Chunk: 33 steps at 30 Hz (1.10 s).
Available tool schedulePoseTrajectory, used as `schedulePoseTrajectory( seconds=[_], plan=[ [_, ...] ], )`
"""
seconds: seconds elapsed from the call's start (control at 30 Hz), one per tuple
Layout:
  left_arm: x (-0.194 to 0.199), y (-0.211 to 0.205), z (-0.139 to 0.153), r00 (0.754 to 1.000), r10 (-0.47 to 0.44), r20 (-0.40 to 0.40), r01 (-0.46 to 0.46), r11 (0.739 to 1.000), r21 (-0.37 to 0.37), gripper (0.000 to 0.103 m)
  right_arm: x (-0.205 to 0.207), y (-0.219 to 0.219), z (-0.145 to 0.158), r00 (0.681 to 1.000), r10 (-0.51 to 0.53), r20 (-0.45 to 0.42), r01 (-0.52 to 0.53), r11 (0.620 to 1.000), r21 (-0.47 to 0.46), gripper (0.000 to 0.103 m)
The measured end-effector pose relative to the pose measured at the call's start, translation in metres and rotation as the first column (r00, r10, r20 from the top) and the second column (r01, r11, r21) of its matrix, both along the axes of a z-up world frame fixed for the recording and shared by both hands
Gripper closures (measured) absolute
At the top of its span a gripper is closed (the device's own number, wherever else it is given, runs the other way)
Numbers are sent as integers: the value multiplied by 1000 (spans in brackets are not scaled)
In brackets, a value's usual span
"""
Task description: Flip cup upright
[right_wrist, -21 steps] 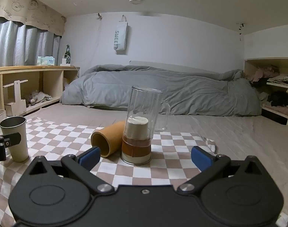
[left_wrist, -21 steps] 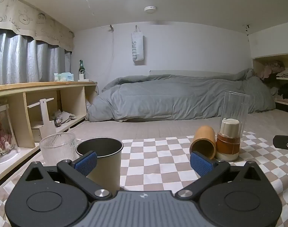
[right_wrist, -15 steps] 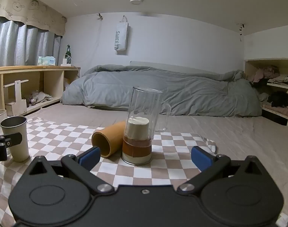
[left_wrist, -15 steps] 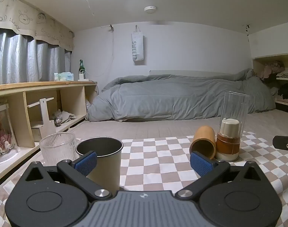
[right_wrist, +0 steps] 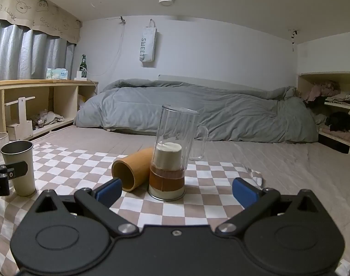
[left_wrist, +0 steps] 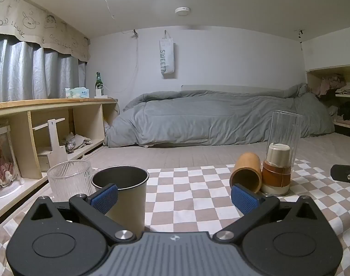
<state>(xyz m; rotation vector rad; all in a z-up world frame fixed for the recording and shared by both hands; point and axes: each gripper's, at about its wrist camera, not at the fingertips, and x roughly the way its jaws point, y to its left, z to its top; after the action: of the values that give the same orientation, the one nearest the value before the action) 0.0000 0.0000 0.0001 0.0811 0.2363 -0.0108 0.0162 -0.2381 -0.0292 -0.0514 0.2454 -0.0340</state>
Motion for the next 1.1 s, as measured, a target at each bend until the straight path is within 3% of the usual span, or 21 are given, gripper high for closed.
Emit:
schedulePoseTrajectory(
  seconds=[1.1],
  plan=[
    [0, 0, 0, 1000, -1, -1, 1, 1000, -1, 0, -1, 1, 0, 1000, 2, 3, -2, 1000, -2, 0]
  ],
)
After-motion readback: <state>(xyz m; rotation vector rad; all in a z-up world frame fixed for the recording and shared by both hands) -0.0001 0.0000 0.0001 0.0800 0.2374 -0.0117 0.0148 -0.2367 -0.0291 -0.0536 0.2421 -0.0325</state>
